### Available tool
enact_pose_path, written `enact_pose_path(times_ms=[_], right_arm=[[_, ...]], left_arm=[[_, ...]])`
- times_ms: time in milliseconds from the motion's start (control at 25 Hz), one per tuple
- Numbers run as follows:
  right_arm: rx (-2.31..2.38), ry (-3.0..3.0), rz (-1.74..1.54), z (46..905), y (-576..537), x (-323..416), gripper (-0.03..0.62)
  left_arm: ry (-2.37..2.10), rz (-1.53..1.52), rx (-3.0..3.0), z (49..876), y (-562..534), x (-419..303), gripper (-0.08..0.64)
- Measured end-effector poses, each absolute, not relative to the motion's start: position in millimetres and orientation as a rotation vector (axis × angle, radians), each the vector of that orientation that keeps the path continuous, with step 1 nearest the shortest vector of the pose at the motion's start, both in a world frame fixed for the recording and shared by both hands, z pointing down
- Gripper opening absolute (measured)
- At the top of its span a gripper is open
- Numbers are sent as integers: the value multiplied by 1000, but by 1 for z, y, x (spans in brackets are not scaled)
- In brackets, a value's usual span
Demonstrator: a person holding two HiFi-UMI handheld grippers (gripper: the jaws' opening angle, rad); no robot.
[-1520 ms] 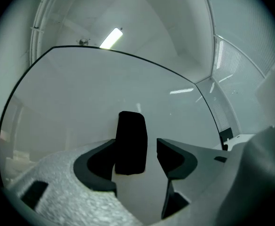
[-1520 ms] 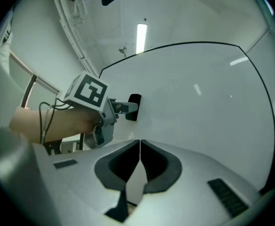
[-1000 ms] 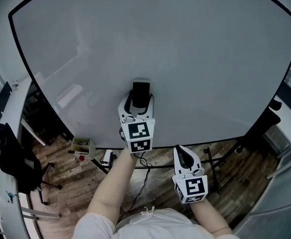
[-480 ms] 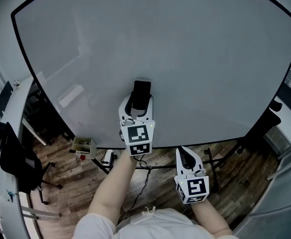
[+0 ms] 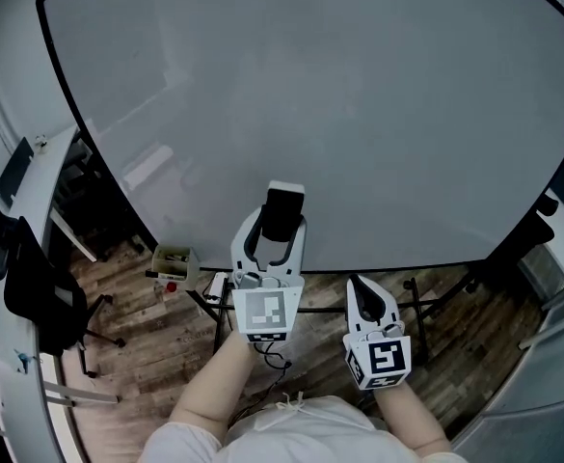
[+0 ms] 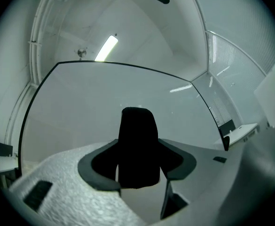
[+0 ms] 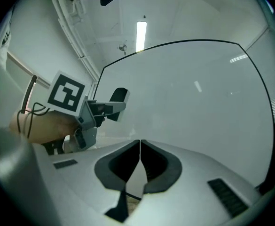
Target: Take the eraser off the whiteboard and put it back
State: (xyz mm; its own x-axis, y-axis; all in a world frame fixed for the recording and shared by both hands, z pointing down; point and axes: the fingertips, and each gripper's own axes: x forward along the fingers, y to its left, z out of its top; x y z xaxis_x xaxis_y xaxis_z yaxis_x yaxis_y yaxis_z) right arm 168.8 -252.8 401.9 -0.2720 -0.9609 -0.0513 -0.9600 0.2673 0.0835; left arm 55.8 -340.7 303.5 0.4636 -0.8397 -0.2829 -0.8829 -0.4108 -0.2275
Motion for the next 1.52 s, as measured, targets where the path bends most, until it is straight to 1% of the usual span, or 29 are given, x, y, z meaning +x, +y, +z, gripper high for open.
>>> enact_pose_path(times_ms=[240, 560, 1520], right_arm=[[1868, -2518, -140, 408, -250, 145, 28], [1863, -2541, -131, 416, -249, 125, 28], [1895, -2523, -184, 405, -253, 120, 28]], left_arm=[[1490, 155, -2451, 348, -311, 27, 249], [1520, 131, -2562, 397, -286, 9, 249], [1471, 125, -2638, 399, -286, 18, 249]])
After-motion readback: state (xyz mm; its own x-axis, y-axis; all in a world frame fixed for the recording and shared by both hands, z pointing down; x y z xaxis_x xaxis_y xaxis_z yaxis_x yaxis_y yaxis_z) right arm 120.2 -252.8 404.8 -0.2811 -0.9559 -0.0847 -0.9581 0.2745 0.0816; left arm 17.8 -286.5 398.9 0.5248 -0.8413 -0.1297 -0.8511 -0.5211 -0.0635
